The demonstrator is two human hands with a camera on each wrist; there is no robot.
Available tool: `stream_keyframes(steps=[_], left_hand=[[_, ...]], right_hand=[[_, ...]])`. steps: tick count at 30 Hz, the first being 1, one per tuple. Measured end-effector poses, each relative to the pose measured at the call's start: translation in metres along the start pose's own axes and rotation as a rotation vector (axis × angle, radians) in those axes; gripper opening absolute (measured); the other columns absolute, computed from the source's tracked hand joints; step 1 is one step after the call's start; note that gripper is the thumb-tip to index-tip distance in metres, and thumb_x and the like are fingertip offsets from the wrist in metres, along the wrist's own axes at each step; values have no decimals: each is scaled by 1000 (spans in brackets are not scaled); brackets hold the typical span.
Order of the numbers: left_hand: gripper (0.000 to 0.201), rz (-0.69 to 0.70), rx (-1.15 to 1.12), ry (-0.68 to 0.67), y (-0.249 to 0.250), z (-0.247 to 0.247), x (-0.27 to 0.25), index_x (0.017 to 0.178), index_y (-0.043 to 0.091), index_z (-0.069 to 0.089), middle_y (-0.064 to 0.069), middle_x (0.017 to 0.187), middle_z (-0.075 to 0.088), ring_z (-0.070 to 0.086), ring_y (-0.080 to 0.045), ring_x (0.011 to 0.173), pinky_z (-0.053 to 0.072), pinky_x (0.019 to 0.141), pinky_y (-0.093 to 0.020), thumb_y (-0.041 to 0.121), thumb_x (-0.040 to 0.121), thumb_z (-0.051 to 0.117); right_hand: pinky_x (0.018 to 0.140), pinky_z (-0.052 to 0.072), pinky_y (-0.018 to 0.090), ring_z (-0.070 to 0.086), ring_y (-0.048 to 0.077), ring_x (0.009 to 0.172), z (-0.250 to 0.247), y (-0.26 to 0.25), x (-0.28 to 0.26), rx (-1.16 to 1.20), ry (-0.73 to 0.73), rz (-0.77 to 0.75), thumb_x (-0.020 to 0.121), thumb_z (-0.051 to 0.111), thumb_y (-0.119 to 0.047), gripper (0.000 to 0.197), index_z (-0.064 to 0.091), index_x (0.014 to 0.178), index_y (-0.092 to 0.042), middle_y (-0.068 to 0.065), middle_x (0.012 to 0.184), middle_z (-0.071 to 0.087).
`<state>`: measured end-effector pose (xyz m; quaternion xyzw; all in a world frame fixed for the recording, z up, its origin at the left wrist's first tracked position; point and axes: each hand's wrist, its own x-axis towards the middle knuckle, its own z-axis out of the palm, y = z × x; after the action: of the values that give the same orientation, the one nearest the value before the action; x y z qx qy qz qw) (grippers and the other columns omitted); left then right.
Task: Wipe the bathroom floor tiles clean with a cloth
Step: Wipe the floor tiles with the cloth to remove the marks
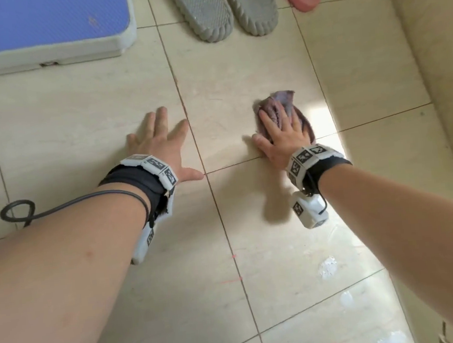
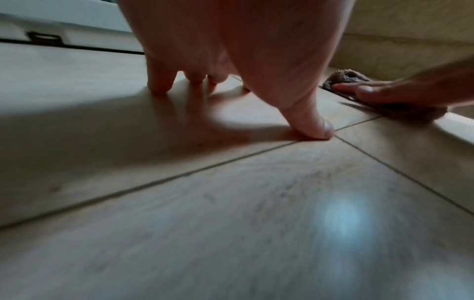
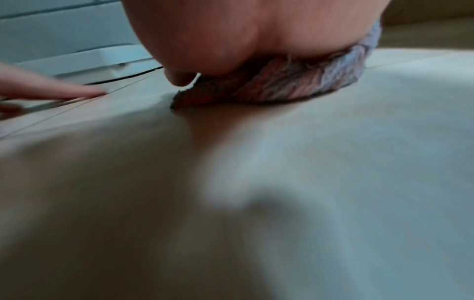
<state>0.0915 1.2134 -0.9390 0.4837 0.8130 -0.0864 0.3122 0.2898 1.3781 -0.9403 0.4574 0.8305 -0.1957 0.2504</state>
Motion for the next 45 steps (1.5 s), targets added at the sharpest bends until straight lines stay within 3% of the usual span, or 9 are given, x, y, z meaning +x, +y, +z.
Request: stream_keyframes(steps=[6,9,12,17,23,29,36,40,45], left_hand=[[113,-2,-34,-7,-20,6,-4,152,37,2,-6,161,-24,-19,-29,148,7,114,-63,76,68,68],[116,7,-58,13,-26,8,-6,152,37,3,-5,161,-22,-18,-28,149,6,115,-62,77,65,69],[117,-1,-41,26,-29,6,-9,153,35,3,-4,162,-22,-17,-27,149,8,116,-61,74,66,71],[122,18,-7,5,-35,3,-16,154,30,-2,-6,161,-23,-18,-29,149,9,115,-61,73,67,71],[127,37,5,18,-43,7,-14,155,28,-4,-5,161,-23,-18,-26,149,6,117,-60,78,64,69],[122,11,26,46,-41,9,-15,155,30,1,-5,162,-20,-16,-26,149,9,116,-63,76,65,69],[104,56,97,23,19,28,-28,151,42,5,-10,161,-19,-15,-45,145,11,112,-64,77,71,63],[92,150,117,48,59,55,-36,153,41,6,-11,162,-19,-16,-44,145,7,112,-65,73,81,54],[96,200,183,12,92,62,-46,153,39,4,-13,161,-21,-16,-46,145,9,112,-65,73,81,56]], right_hand=[[117,-9,55,-24,31,146,-27,-87,64,81,69,36,92,28,-72,73,2,153,-43,-5,161,-19],[117,-6,59,-23,31,146,-4,-124,43,2,28,-182,93,25,-70,68,2,153,-45,-9,161,-20],[117,-3,52,-24,21,146,28,-97,-16,-68,-29,-265,93,24,-69,68,-4,151,-48,-15,159,-23],[119,-2,54,-21,18,147,27,-25,-32,-62,-34,15,92,23,-71,68,-4,150,-50,-14,159,-22],[118,-7,52,-22,32,146,4,-104,31,107,92,93,92,29,-70,73,3,153,-43,-5,162,-18],[117,-4,51,-24,20,146,60,-113,-54,142,39,-85,97,27,-65,62,5,152,-47,-14,160,-21],[118,-3,56,-17,22,148,95,-4,-110,266,99,344,95,23,-65,64,6,153,-43,-10,161,-18],[115,-4,64,-17,40,146,86,-10,-90,226,102,304,100,39,-46,59,15,152,-33,1,164,-8],[116,-7,54,-26,17,145,140,-37,-170,499,75,373,96,27,-65,62,5,152,-47,-14,159,-24]])
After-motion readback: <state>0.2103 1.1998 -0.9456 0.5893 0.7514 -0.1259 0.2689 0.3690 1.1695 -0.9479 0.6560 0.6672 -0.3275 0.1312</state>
